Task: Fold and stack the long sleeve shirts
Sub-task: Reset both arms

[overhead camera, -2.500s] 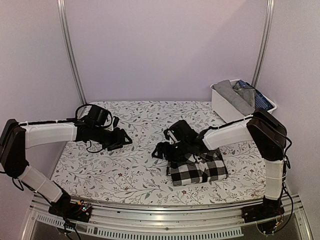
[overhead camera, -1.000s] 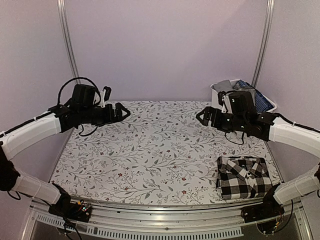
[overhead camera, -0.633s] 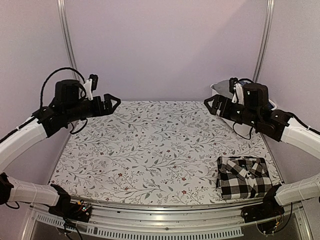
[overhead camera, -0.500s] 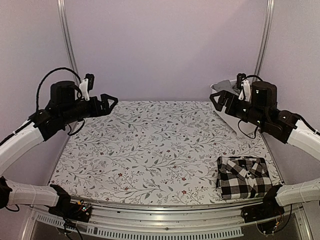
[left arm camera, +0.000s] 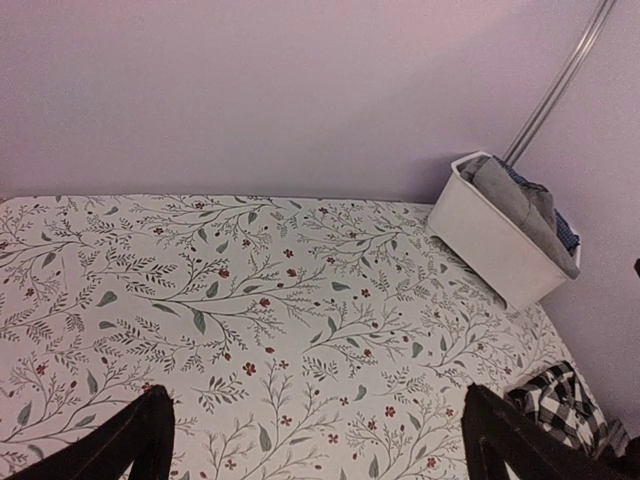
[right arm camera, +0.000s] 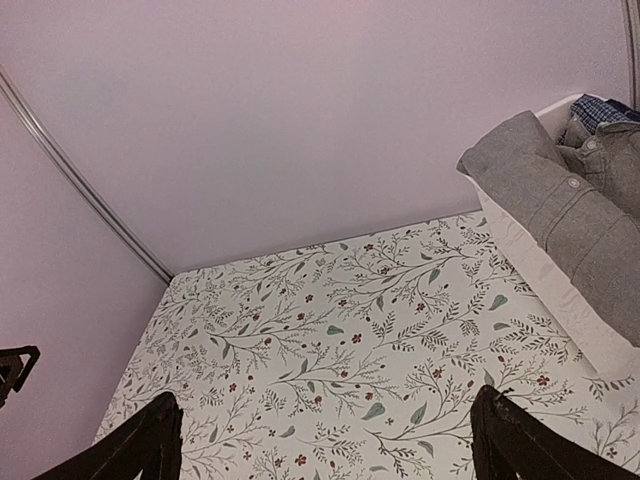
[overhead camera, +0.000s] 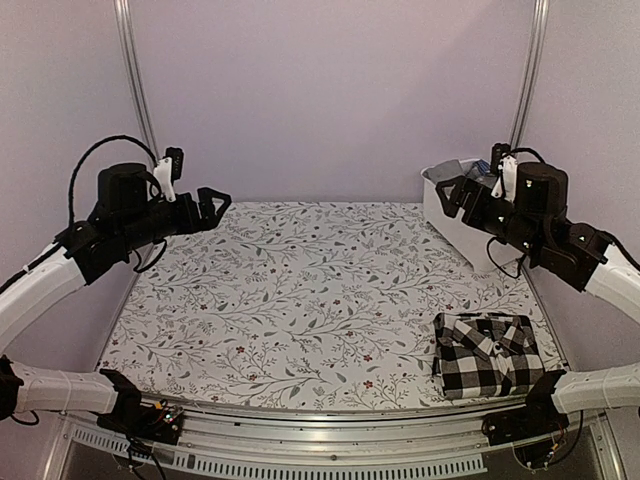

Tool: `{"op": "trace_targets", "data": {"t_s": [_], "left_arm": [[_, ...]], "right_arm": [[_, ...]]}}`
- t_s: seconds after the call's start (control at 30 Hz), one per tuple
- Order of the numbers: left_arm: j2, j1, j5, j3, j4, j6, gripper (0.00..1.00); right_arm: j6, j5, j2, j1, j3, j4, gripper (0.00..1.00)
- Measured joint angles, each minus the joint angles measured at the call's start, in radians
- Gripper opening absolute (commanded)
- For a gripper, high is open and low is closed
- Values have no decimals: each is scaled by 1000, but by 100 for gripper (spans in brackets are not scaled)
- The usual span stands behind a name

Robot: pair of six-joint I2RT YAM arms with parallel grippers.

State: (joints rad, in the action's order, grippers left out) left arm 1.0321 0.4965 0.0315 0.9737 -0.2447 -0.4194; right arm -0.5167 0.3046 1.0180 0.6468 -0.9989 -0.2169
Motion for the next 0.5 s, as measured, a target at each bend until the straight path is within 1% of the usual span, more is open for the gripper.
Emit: {"op": "trace_targets", "data": {"t_s": [0.5], "left_arm": [[-5,0,25,0,-5,17,100]], "right_arm": [[15,4,-6,0,0,0,99]]}}
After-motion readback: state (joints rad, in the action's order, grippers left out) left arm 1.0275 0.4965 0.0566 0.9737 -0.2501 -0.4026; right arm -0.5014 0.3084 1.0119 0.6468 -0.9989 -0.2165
